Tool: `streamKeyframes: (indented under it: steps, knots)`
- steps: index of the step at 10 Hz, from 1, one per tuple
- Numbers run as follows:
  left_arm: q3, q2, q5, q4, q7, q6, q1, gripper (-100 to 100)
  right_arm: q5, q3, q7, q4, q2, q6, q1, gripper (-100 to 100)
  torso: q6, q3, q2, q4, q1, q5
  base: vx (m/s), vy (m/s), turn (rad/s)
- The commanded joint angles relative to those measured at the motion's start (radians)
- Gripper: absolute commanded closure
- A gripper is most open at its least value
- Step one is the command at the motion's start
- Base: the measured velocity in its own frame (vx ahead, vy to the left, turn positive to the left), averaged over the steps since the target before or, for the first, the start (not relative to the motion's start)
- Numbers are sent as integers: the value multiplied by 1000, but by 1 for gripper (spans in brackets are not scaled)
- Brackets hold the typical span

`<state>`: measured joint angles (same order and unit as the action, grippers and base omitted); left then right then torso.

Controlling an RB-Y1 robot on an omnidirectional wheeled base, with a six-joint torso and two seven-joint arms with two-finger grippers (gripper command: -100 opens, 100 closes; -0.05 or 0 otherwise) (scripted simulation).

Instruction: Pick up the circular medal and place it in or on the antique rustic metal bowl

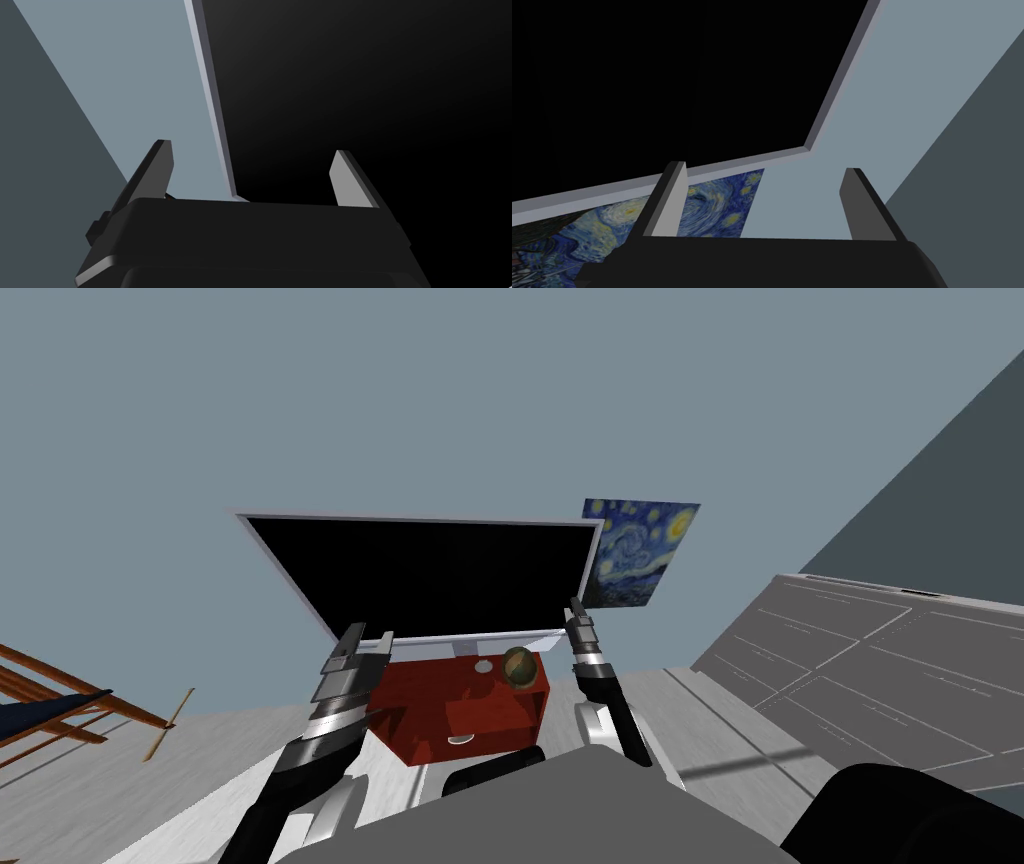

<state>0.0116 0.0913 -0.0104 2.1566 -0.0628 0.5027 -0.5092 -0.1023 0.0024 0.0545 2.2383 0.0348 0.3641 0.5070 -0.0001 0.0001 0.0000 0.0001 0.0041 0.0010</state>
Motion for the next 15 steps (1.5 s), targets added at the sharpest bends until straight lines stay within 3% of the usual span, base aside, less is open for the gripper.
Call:
streamKeyframes:
  steps: [1,4,5,6,7,15]
  knots:
    - [2,21,-10,-18,-12,-43,12,-100,0,0,0,0,0,0,0,0,0,0,0,0,0,0,-2,53,-122]
    - [6,53,-30,-58,-35,-121,41,-100,0,0,0,0,0,0,0,0,0,0,0,0,1,0,-11,71,-168]
    - [6,53,-30,-58,-35,-125,41,-100,0,0,0,0,0,0,0,0,0,0,0,0,0,0,-20,47,-74]
    - [8,67,-43,-82,-49,-166,58,-100,0,0,0,0,0,0,0,0,0,0,0,0,-1,0,-16,58,-170]
    - [8,67,-43,-82,-49,-172,58,-100,0,0,0,0,0,0,0,0,0,0,0,0,0,0,-12,64,-103]
    - [17,114,-104,-191,-110,-386,141,-100,0,0,0,0,0,0,0,0,0,0,1,0,1,0,-24,63,-150]
